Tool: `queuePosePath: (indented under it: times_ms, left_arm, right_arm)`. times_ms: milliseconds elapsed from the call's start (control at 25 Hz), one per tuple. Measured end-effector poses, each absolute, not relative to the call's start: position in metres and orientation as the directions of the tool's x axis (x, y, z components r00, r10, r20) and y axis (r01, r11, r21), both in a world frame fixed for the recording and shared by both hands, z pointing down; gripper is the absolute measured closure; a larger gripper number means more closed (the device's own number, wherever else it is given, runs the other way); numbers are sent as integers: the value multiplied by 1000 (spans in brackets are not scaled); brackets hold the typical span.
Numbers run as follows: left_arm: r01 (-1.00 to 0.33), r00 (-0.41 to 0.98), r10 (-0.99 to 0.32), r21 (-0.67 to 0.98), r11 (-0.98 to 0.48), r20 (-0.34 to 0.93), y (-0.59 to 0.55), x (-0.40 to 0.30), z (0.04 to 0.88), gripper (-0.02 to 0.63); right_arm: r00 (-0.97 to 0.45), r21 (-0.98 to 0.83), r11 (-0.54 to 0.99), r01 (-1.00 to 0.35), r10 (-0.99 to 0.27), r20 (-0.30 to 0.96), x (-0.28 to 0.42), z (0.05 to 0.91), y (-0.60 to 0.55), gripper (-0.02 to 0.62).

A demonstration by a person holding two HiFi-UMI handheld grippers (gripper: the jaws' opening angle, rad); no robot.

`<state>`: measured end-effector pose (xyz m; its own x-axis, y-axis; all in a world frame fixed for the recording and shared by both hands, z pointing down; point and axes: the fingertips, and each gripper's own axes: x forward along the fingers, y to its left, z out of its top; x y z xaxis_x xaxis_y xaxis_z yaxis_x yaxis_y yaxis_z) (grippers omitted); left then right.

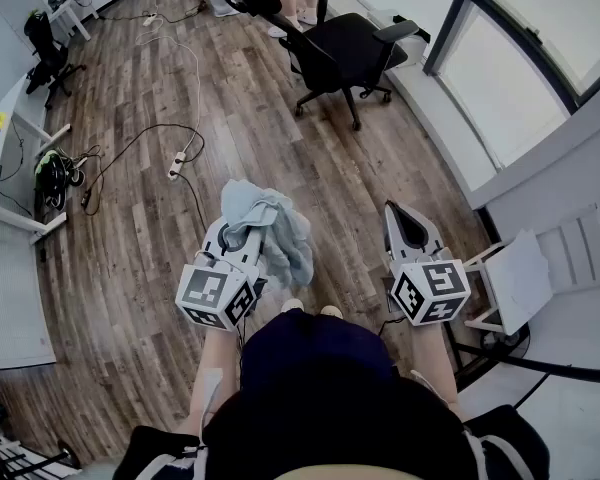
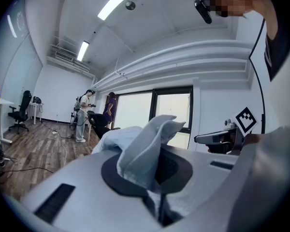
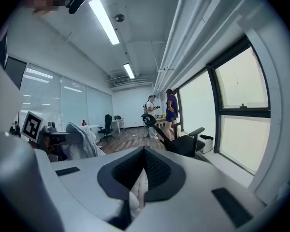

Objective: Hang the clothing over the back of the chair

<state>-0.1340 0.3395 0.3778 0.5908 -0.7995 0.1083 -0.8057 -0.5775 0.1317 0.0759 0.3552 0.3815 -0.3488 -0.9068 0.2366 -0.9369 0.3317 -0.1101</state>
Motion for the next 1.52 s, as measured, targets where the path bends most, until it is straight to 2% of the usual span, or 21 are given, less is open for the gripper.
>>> queuePosePath:
  times_ms: [200, 440, 840, 1520]
  left_arm:
    - [-813, 581, -807, 126, -569, 108, 340, -139, 375, 584]
    - [-818, 575, -811, 119, -563, 107, 340, -147, 374, 584]
    - [-819, 571, -815, 136, -558, 95, 340, -173, 380, 584]
    - [-833, 549, -832, 126, -539, 73, 330, -235, 382, 584]
  right_arm:
    - [-354, -111, 336, -935, -904, 240, 76, 382, 357, 569]
    - [-382, -172, 354, -919, -907, 178, 71, 375, 359, 569]
    - [-341, -125, 324, -938, -926, 163, 57, 374, 361, 569]
    - [-382, -134, 371, -919, -921, 73, 13, 367, 366, 569]
